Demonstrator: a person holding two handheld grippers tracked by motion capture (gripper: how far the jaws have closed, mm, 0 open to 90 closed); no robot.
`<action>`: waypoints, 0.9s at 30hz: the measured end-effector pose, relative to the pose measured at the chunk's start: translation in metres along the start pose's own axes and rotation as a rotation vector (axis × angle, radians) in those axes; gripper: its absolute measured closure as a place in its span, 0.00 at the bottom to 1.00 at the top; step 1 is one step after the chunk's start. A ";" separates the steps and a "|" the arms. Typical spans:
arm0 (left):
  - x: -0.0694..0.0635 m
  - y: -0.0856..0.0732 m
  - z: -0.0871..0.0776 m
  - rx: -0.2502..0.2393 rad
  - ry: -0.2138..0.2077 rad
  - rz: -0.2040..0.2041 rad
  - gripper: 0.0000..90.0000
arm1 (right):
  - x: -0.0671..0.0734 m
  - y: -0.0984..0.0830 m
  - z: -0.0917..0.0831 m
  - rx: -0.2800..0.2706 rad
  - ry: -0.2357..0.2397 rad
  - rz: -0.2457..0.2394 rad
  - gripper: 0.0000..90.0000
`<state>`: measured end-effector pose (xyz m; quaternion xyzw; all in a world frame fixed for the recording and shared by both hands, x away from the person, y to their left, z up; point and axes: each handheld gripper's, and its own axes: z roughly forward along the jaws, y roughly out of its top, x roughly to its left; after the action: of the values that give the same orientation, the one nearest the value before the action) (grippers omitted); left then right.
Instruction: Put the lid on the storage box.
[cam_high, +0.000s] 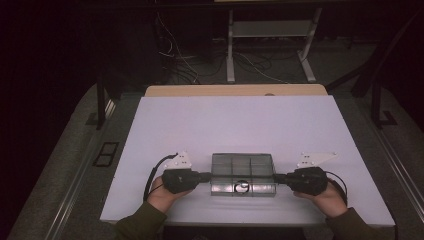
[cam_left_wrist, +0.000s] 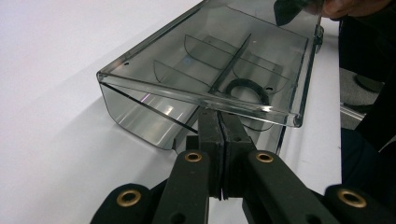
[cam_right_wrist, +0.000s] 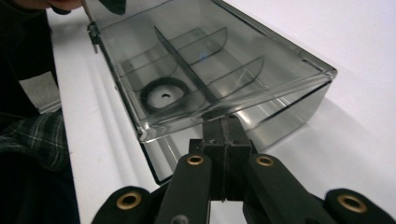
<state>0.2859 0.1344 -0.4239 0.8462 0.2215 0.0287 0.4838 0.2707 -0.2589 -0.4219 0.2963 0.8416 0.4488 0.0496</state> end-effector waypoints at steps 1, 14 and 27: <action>0.000 0.000 0.000 0.004 0.000 0.002 0.98 | -0.001 0.000 0.000 0.003 -0.002 -0.003 0.99; 0.001 -0.003 0.003 0.041 0.004 0.006 0.98 | -0.003 -0.003 0.002 0.034 -0.006 -0.001 0.99; 0.003 -0.005 0.005 0.075 0.009 0.014 0.98 | -0.006 -0.006 0.003 0.056 -0.012 0.008 0.99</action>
<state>0.2881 0.1336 -0.4309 0.8651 0.2188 0.0276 0.4504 0.2740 -0.2624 -0.4293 0.3035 0.8524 0.4234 0.0443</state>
